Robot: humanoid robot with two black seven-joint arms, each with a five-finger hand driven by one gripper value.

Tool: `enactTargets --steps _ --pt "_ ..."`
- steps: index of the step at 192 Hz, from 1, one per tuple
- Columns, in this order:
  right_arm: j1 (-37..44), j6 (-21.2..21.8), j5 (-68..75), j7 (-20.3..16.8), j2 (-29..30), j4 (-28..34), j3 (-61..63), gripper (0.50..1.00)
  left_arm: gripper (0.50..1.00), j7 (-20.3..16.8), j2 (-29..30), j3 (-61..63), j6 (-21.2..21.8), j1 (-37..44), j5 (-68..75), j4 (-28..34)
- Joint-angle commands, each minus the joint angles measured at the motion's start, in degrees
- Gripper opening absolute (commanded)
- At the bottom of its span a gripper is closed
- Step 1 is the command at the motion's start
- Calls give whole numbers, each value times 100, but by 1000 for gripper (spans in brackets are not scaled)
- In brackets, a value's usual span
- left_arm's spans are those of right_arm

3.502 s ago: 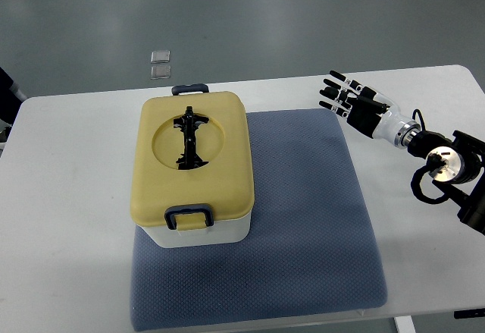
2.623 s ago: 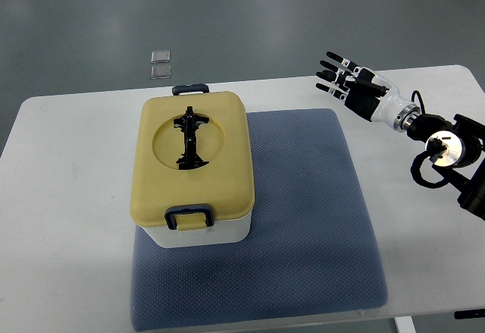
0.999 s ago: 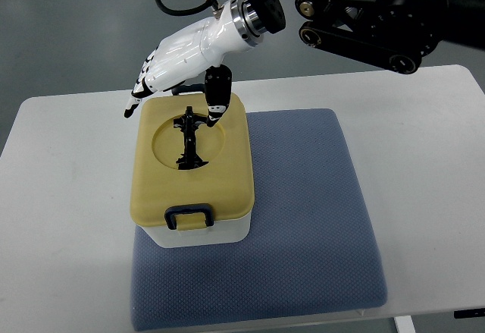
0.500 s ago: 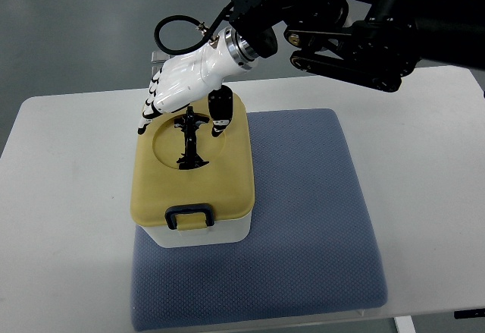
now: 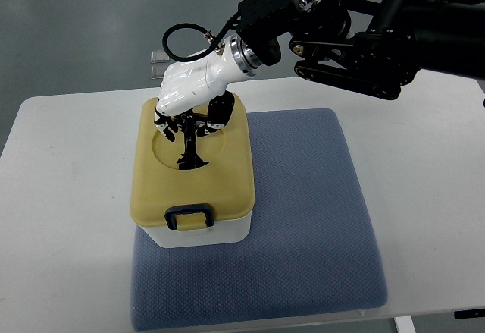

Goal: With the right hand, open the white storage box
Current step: 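Close the right hand fingers around the black lid handle, then lift the yellow lid off the box with the right hand, then carry the lid beside the box and lower it onto the mat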

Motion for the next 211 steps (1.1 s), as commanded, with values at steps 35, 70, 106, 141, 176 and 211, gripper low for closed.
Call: enactTargets --steps 35,70,106,141,176,211 --pt "-1 -225 52 0 -54 -4 88 500 1000 2 0 0 6 0 0 -3" --pt "52 -225 113 0 -106 5 413 500 1000 2 0 0 6 0 0 -3" --pt "298 -189 166 0 -379 5 800 500 1000 2 0 0 6 0 0 -3" --pt "509 -189 166 0 -1081 5 843 500 1000 2 0 0 -3 0 0 6" --pt "465 -198 166 0 -1961 5 835 500 1000 2 0 0 -3 0 0 -3" --pt "-133 -233 105 0 -2804 5 738 500 1000 2 0 0 -3 0 0 -3"
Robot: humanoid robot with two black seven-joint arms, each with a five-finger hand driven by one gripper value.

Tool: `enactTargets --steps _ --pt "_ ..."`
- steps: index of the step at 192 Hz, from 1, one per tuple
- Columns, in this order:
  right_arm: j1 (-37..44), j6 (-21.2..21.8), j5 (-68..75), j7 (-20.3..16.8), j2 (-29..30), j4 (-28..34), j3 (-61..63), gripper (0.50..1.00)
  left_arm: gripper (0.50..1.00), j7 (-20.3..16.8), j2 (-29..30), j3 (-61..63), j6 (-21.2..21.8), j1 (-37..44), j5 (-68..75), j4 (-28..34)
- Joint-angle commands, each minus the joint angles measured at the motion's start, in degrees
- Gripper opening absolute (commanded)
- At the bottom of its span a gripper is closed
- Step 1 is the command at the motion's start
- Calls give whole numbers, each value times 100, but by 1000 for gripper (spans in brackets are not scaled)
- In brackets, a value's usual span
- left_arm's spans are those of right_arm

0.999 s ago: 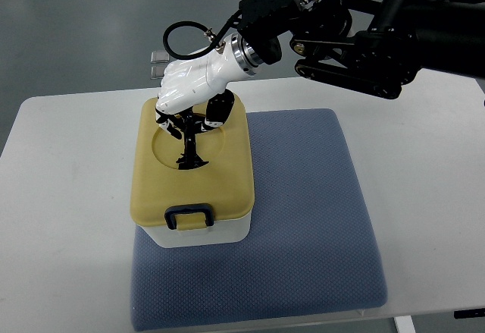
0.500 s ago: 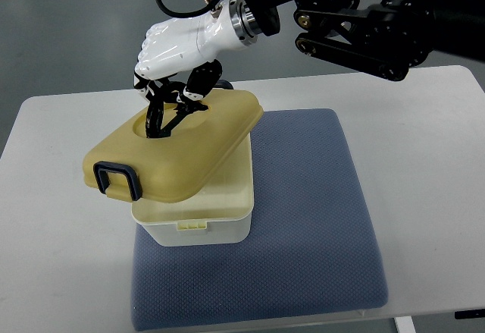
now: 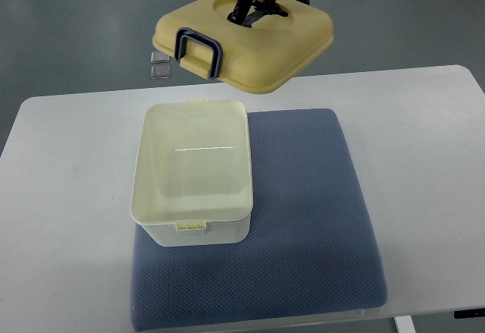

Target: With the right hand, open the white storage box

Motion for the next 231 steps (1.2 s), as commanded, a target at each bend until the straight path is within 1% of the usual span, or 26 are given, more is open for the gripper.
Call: enactTargets --steps 1,20,58,94,133,134,135,136,137,139,140,141,142,143,144,145,146,147,148,150,151,152,183,203,217,231 --pt "-369 -19 -44 0 -390 0 -22 500 1000 -1 0 0 -3 0 0 -2" --pt "-720 -142 -71 0 -619 0 -40 500 1000 -1 0 0 6 0 0 -2" --pt "-1441 -977 -88 0 -715 -71 -515 500 1000 -1 0 0 -3 0 0 7" --pt "-2047 -1829 -88 0 -601 -308 -1042 500 1000 -1 0 0 -3 0 0 -2" --pt "-2373 -1944 -35 0 -302 -378 -1077 500 1000 -1 0 0 6 0 0 -2" --pt "-2390 -1944 -27 0 -293 -378 -1077 531 1000 -1 0 0 -3 0 0 7" --pt "-2390 -1944 -27 0 -293 -378 -1077 531 1000 -1 0 0 -3 0 0 7" --pt "-2399 -1944 -9 0 -276 -378 -1077 567 1000 -1 0 0 6 0 0 -2" --pt "-2399 -1944 -9 0 -276 -378 -1077 568 1000 -1 0 0 6 0 0 -2" --pt "-2425 -1944 17 0 -249 -378 -1068 643 1000 -1 0 0 6 0 0 -2" --pt "-2426 -1944 17 0 -249 -378 -1068 643 1000 -1 0 0 6 0 0 -2" --pt "-2434 -1944 17 0 -241 -378 -1060 688 1000 -1 0 0 6 0 0 -2" --pt "-2434 -1944 17 0 -241 -378 -1060 688 1000 -1 0 0 6 0 0 -2" --pt "-2443 -1952 26 0 -232 -378 -1060 737 1000 -1 0 0 6 0 0 7" --pt "-2443 -1953 26 0 -232 -378 -1060 738 1000 -1 0 0 6 0 0 7" --pt "-2452 -1961 26 0 -214 -378 -1042 782 1000 -1 0 0 -3 0 0 -2" --pt "-2452 -1961 26 0 -214 -378 -1042 782 1000 -1 0 0 -3 0 0 -2" --pt "-2461 -1961 35 0 -214 -378 -1042 827 1000 -1 0 0 6 0 0 -2" --pt "-2461 -1961 35 0 -214 -378 -1042 827 1000 -1 0 0 6 0 0 -2" --pt "-2487 -1970 61 0 -188 -378 -1033 909 1000 -1 0 0 -3 0 0 -2" --pt "-2487 -1970 61 0 -188 -378 -1033 909 1000 -1 0 0 -3 0 0 -2" --pt "-2496 -1970 79 0 -179 -378 -1025 929 1000 -1 0 0 -3 0 0 -2" --pt "-2540 -2040 483 0 -30 -369 -1016 940 1000 -1 0 0 -3 0 0 -2" --pt "-2496 -1935 501 0 -12 -369 -1016 940 1000 -1 0 0 -3 0 0 -2" --pt "-2408 -1601 510 0 -38 -369 -1007 940 1000 -1 0 0 -3 0 0 -2" --pt "-2223 -924 615 0 -118 -369 -954 944 1000 -1 0 0 6 0 0 -2"
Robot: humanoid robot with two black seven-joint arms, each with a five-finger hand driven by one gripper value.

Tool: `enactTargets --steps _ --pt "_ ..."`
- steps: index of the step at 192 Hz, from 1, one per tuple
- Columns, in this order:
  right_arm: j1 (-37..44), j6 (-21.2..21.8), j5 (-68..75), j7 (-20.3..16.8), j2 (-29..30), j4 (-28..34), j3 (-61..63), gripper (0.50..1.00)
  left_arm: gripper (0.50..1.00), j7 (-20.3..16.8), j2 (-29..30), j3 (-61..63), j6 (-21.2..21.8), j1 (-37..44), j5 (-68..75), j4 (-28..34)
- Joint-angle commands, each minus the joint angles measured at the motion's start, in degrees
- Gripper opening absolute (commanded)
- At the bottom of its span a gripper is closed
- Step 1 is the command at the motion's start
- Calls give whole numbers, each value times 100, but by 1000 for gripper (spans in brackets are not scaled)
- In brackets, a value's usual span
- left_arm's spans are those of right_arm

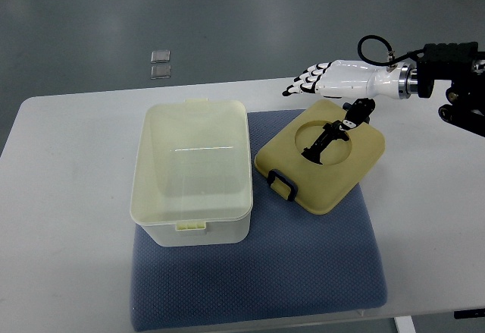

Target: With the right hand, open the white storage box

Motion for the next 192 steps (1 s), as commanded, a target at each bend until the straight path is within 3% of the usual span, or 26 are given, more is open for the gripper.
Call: enactTargets --steps 1,20,31,45,79,113,145,159,192 --pt "199 798 140 0 -88 0 93 944 1000 2 0 0 -3 0 0 -2" --pt "199 1853 826 0 -185 -9 709 950 1000 2 0 0 -3 0 0 -2" --pt "155 2669 1440 0 -229 -53 1069 948 1000 2 0 0 -3 0 0 7" --pt "94 3198 2529 0 -212 -290 1324 948 1000 2 0 0 -3 0 0 -2" --pt "-425 3374 5871 -28 78 -958 1500 948 1000 2 0 0 6 0 0 -2" --pt "-926 3532 8419 -1811 649 -1301 1570 948 1000 2 0 0 6 0 0 7" --pt "-1365 3523 10230 -2743 1133 -1600 2001 948 1000 2 0 0 -3 0 0 -2" --pt "-1524 3497 10661 -2946 1239 -1635 2124 948 1000 2 0 0 -3 0 0 -2" --pt "-1743 3515 10802 -2929 1432 -1635 2177 948 1000 2 0 0 6 0 0 -2"
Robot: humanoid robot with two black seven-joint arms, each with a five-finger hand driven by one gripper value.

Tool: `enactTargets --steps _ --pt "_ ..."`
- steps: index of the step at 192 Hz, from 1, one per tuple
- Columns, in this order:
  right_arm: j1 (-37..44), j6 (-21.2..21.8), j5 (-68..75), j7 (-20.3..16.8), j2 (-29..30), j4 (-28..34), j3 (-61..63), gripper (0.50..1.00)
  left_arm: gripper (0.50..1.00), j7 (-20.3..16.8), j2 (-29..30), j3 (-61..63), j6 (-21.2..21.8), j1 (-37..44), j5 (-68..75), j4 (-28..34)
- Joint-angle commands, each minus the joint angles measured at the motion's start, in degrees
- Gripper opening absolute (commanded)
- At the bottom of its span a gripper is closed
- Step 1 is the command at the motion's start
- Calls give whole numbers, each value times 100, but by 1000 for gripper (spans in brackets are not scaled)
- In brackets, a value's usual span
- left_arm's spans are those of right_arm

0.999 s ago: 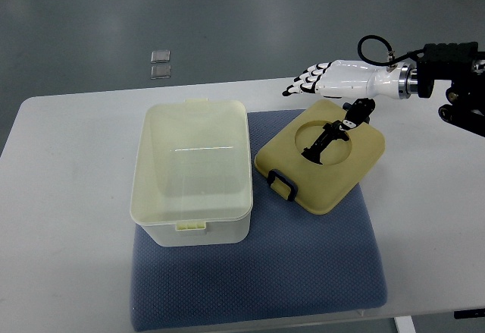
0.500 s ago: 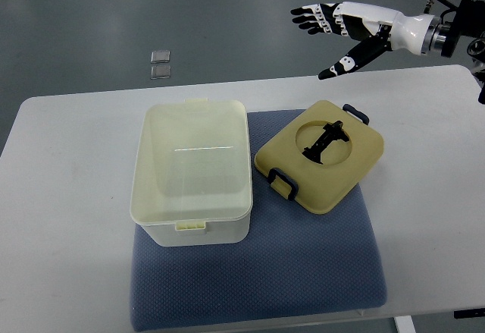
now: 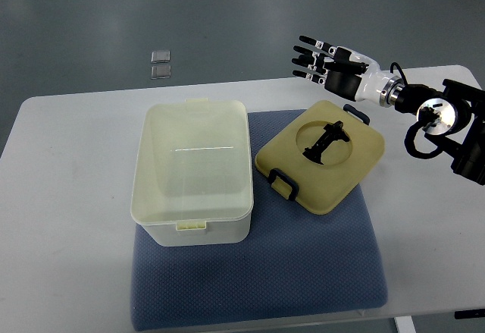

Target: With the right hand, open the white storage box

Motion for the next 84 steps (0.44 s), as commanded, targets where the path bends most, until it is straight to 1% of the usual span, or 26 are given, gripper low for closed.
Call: enactTargets --steps 1,43,84 --pt "-116 17 65 5 142 -1 18 948 1000 -1 0 0 5 -1 0 -1" --pt "-388 0 56 58 230 -10 273 948 1000 -1 0 0 -4 -1 0 -1" --pt "-441 -9 56 67 230 -89 317 948 1000 -1 0 0 5 -1 0 -1"
